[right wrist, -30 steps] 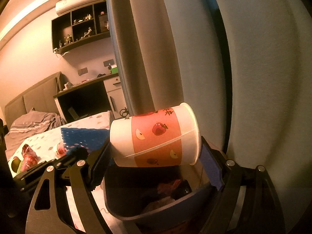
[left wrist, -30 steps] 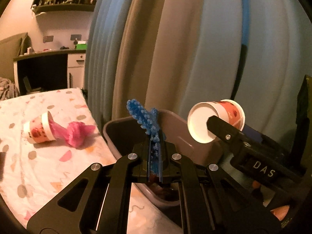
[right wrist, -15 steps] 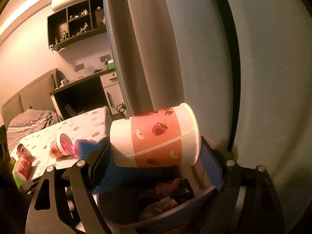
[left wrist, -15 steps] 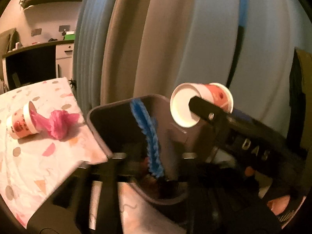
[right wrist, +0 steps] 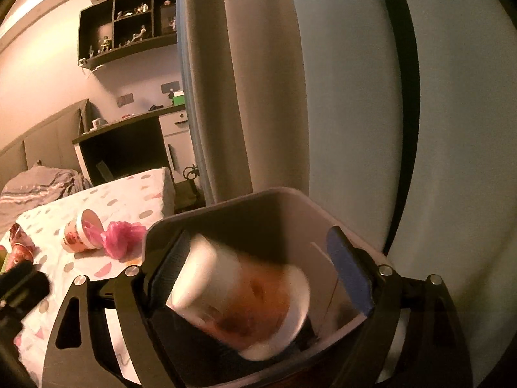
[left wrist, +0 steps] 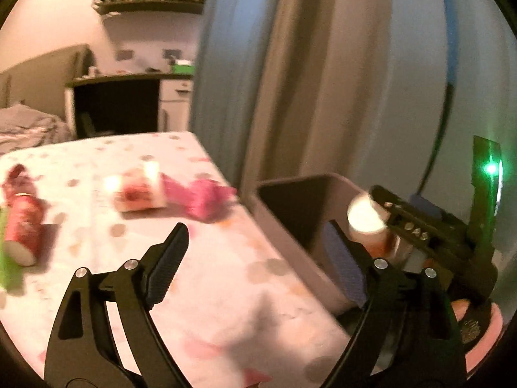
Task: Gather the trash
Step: 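Open both grippers to drop the mesh and cup into the bin, then move both grippers back toward the remaining trash on the bed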
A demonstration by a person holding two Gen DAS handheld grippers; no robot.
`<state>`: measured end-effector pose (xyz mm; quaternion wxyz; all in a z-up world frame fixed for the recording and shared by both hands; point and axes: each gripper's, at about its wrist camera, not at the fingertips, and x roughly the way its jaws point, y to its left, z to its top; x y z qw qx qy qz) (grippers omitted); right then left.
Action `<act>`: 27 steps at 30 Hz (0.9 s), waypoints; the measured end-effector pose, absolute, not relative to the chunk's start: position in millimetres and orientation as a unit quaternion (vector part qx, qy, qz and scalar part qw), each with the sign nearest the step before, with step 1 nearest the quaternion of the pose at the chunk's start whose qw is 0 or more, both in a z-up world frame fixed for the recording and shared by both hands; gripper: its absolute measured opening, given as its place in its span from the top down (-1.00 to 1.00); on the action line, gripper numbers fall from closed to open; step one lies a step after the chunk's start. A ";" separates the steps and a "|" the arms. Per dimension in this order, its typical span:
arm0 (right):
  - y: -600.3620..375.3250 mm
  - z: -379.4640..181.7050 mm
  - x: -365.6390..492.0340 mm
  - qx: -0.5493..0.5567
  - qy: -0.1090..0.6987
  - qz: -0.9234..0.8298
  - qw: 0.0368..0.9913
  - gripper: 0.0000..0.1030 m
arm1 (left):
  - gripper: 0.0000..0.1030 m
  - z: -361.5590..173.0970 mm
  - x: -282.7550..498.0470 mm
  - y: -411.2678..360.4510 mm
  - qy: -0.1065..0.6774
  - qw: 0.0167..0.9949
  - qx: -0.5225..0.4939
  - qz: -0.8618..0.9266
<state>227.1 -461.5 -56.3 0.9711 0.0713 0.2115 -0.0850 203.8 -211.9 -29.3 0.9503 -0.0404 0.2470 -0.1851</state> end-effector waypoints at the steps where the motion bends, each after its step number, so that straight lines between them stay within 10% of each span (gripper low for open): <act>1: -461.8 -55.2 226.0 0.071 0.208 -0.088 0.971 -0.64 | -0.63 -28.1 200.6 -206.1 0.243 0.953 -0.040 -0.174; 27: -334.6 -32.9 174.4 0.045 0.188 0.050 0.980 -0.64 | -0.63 -30.7 155.8 -24.9 0.223 0.970 -0.086 0.046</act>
